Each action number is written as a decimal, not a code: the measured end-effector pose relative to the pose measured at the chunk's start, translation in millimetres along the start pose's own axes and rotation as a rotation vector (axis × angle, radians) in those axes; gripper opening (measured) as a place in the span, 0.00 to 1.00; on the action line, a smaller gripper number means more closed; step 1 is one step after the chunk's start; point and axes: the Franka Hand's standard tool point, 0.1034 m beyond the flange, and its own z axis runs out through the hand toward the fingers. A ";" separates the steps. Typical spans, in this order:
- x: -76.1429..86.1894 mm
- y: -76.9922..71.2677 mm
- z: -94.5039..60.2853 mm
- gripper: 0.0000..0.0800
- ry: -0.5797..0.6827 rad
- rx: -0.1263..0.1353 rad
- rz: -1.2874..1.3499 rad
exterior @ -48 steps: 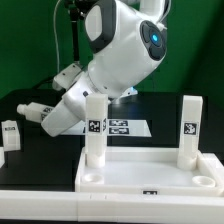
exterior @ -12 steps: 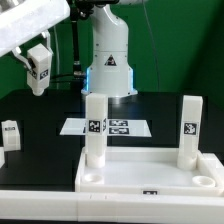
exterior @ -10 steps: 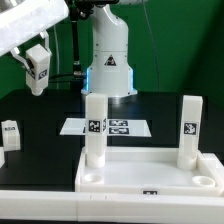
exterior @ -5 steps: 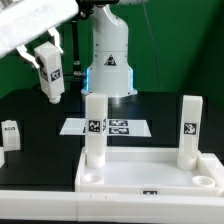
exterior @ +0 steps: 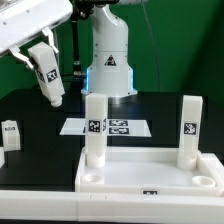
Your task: Assemble desk
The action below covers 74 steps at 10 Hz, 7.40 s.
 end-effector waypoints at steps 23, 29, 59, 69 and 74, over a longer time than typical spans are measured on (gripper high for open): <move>135.6 -66.3 83.5 0.36 0.050 -0.346 0.168; 151.1 -85.2 112.3 0.36 0.114 -0.416 0.293; 175.4 -119.2 183.8 0.36 0.373 -0.615 0.276; 155.7 -105.9 195.6 0.36 0.336 -0.647 0.238; 153.3 -102.7 197.4 0.36 0.327 -0.648 0.243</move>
Offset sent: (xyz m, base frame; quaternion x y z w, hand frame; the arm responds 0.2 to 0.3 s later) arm -0.0007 0.0787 -0.0082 0.0243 0.0185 0.1726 0.9845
